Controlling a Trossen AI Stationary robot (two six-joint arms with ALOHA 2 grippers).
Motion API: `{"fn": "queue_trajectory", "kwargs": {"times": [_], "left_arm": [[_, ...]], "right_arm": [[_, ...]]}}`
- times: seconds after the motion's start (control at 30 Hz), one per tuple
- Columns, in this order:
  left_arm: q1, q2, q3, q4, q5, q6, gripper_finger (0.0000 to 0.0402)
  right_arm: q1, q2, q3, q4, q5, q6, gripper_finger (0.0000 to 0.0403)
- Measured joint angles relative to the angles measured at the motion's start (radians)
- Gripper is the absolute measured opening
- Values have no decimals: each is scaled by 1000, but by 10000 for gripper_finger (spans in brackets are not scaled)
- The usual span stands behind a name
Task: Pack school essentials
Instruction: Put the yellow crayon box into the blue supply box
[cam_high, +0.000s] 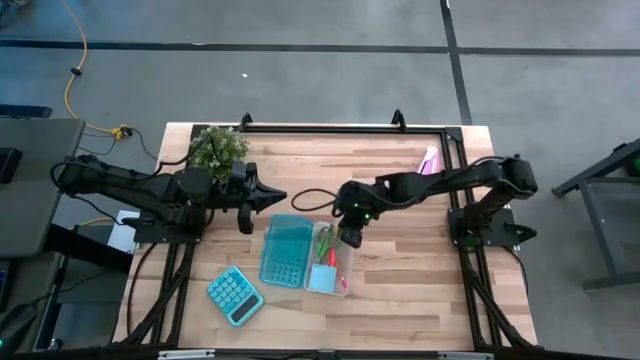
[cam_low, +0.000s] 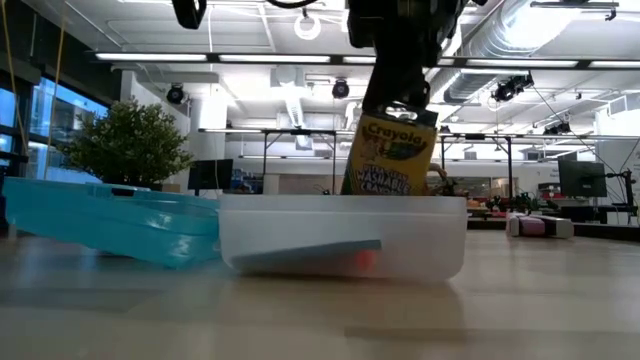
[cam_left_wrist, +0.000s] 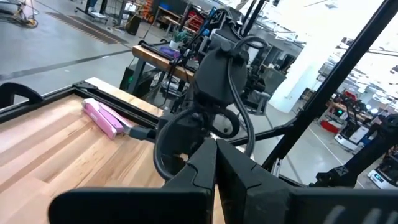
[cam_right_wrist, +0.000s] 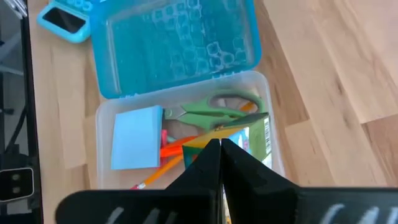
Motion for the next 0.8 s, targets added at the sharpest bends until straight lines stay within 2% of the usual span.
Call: {"fn": "queue_trajectory", "kwargs": {"times": [0.17,0.47,0.8], "left_arm": [[0,0,0,-1,-6,0,0],[0,0,0,-2,-7,0,0],[0,0,0,-2,-7,-10,0]], "right_arm": [[-5,3,0,-24,-1,-1,0],[39,84,0,20,-24,2,0],[50,135,0,41,-19,88,0]]}}
